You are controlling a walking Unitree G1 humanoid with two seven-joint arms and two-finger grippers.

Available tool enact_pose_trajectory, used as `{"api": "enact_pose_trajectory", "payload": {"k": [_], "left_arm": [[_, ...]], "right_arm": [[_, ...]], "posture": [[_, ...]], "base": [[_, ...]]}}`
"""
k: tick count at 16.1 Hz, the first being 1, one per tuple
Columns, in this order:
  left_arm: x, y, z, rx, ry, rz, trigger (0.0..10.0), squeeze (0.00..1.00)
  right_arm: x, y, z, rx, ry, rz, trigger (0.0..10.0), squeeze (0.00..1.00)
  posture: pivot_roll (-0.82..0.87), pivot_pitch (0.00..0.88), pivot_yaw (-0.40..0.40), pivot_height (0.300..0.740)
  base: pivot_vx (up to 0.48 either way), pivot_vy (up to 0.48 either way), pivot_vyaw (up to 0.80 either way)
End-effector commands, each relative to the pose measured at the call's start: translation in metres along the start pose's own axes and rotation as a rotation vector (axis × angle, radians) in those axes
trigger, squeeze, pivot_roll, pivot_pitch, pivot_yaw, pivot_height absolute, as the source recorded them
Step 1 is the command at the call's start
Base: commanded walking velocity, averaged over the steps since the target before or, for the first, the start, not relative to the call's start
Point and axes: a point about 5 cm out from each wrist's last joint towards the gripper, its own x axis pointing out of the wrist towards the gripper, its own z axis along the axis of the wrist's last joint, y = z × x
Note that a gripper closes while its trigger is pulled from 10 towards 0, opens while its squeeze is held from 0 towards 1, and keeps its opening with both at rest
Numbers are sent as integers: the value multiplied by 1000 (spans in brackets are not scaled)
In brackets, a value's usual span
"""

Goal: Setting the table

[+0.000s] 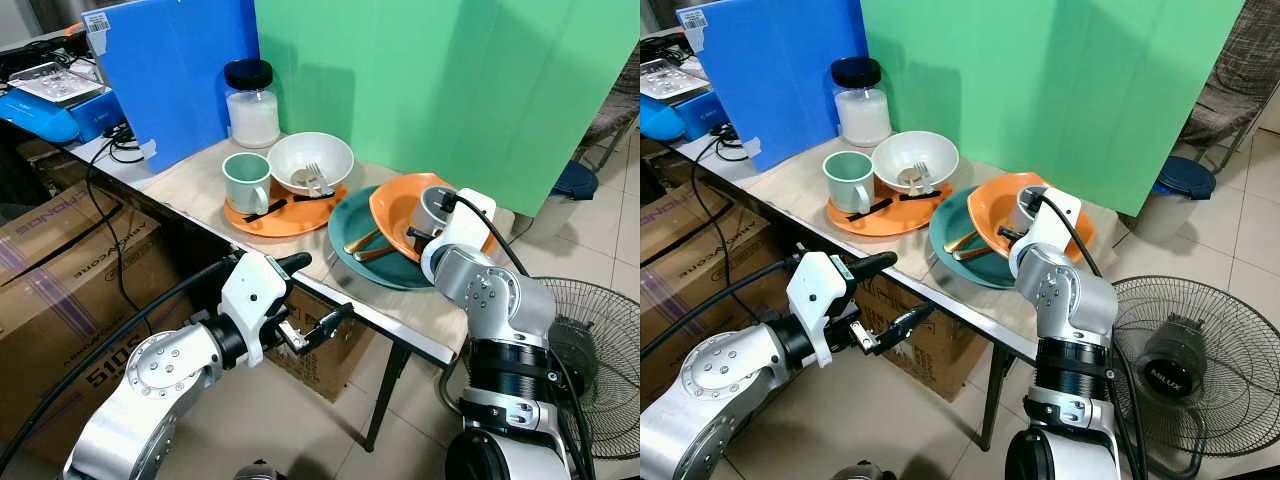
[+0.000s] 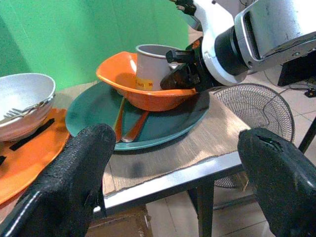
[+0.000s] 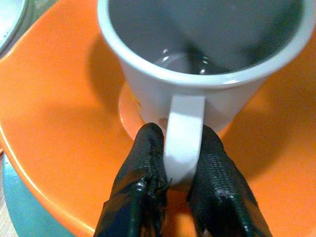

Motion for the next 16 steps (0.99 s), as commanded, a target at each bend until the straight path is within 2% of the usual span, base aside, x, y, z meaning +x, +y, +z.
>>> {"api": "enact_pose_trajectory", "payload": {"k": [1,6,13,14,16], "left_arm": [[1,0,-1,7,13,-2,10000,0],[3,1,-1,14,6,6,10000,0],[6,6,2,43,-10,33,10000,0],[5,7,3,56,-17,55,10000,0],[3,12,7,71,-48,142,10000,0]], "right_arm": [[-4,17,3,14,-11,53,0,0],[-9,18,14,2,-73,89,0,0],[-36,16,34,-64,-214,263,0,0],[-52,17,43,-129,-321,342,0,0],[-70,8,48,-268,-471,356,0,0]], "posture": [[158,0,7,740],[154,0,4,740],[156,0,-6,740],[161,0,-7,740],[159,0,-10,740]], "base": [[0,0,0],[0,0,0],[0,0,0],[0,0,0],[0,0,0]]}}
